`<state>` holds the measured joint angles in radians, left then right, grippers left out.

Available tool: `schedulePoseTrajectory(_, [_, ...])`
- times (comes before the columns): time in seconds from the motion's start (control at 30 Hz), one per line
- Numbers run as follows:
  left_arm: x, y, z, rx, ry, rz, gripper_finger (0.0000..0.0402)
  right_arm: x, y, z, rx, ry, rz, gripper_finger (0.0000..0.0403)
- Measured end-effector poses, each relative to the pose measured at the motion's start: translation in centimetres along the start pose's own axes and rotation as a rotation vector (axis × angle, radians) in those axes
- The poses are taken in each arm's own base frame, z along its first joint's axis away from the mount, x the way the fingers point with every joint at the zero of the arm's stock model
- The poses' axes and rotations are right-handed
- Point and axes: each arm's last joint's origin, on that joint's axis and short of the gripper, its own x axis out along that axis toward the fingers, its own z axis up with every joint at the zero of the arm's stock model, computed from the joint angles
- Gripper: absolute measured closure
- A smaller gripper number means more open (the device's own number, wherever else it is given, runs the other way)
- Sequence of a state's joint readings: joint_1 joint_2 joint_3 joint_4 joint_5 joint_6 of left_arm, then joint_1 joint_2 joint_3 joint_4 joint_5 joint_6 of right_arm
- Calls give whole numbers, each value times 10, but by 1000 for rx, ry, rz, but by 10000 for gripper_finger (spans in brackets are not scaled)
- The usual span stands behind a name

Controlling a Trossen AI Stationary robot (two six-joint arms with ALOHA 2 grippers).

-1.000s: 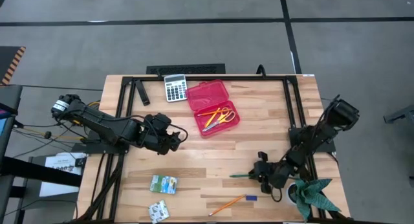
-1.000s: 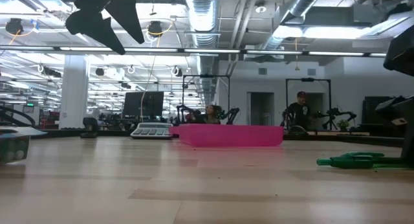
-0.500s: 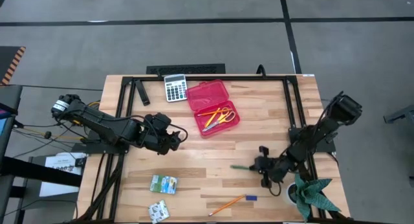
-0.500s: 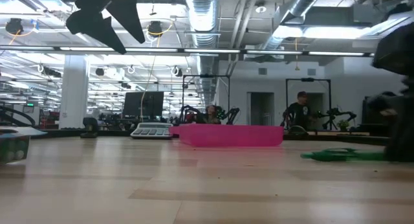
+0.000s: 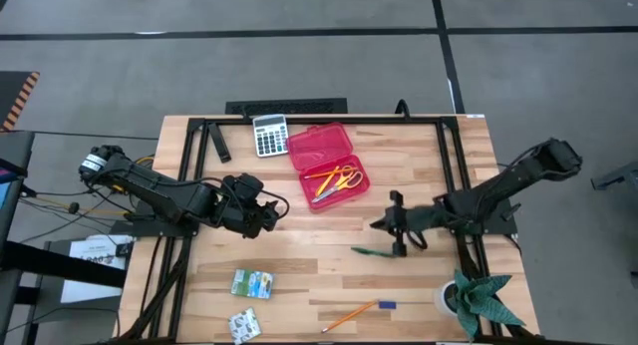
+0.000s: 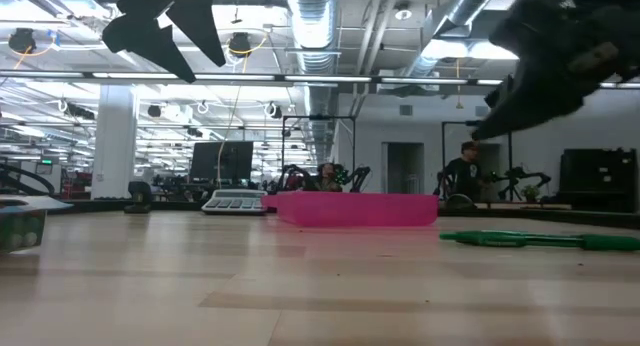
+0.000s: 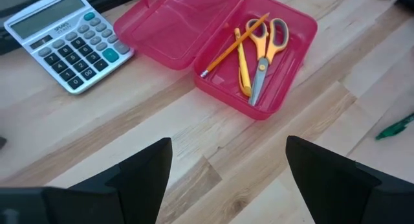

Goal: Pack school essentials
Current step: Put the green ballpoint pen into the red supply box

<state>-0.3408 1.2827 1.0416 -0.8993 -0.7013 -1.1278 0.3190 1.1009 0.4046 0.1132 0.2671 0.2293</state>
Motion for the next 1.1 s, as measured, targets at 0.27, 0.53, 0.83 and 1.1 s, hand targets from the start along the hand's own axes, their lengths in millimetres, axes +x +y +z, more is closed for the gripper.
schedulePoseTrajectory(0.27, [0,0,0,-19,8,-4,105,-6,8,-10,72,143,194,367])
schedulePoseTrajectory(0.53, [0,0,0,-20,6,-3,105,-14,46,-41,77,316,196,286])
schedulePoseTrajectory(0.83, [0,0,0,-19,-9,5,105,-5,62,-64,36,168,18,202])
schedulePoseTrajectory(1.1, [0,0,0,-19,8,-3,105,11,69,-103,109,145,-25,221])
